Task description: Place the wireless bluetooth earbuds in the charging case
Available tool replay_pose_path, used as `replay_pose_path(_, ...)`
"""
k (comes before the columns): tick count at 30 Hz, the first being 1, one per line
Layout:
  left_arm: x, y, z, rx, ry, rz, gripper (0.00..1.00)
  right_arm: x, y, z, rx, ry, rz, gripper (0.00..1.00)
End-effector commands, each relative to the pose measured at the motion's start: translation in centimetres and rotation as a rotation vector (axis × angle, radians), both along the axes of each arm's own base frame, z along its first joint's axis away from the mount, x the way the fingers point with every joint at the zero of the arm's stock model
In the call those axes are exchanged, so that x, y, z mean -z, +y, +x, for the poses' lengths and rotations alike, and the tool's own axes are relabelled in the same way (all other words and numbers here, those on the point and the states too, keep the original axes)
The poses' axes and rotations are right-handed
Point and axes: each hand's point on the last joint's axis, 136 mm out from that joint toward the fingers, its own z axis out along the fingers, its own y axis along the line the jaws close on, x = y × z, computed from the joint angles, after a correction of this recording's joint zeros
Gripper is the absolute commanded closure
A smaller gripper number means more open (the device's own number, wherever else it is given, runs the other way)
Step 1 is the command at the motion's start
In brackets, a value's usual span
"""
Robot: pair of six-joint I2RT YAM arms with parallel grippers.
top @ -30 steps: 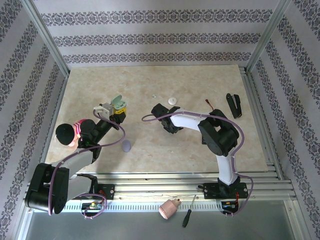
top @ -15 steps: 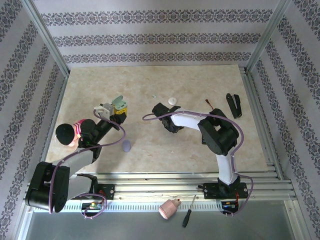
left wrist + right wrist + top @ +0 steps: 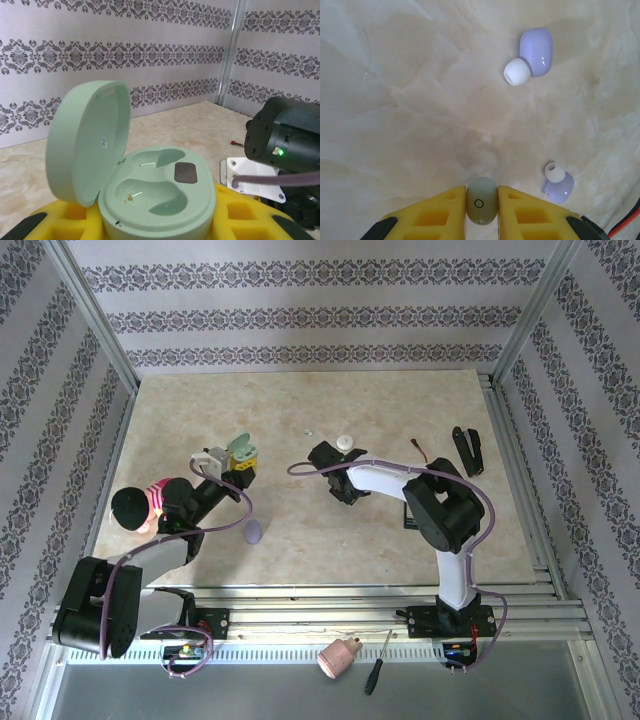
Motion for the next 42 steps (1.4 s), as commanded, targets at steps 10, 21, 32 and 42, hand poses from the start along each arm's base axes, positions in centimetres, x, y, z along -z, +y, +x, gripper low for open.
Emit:
replay_pose_path(10, -1.4, -1.8, -0.5, 0.151, -0.087, -0.036, 0.84, -5.2, 2.0, -1.3, 0.274, 0.091, 0.61, 0.79)
replay_pose_path(21, -0.1, -4.6, -1.3, 0.297, -0.093, -0.032, 0.84, -5.0, -1.1, -1.5, 0.622, 0.136, 0.825, 0.81)
replay_pose_path(32, 3.3, -8.2, -2.1, 0.388, -0.045, 0.098, 0.84, -5.8, -1.8, -1.2, 0.696, 0.059, 0.895, 0.84)
replay_pose_path(42, 3.2, -10.7, -2.9, 0.542, -0.028, 0.031, 0.85, -14.3, 4.0, -4.9, 0.192, 0.099, 1.067, 0.82)
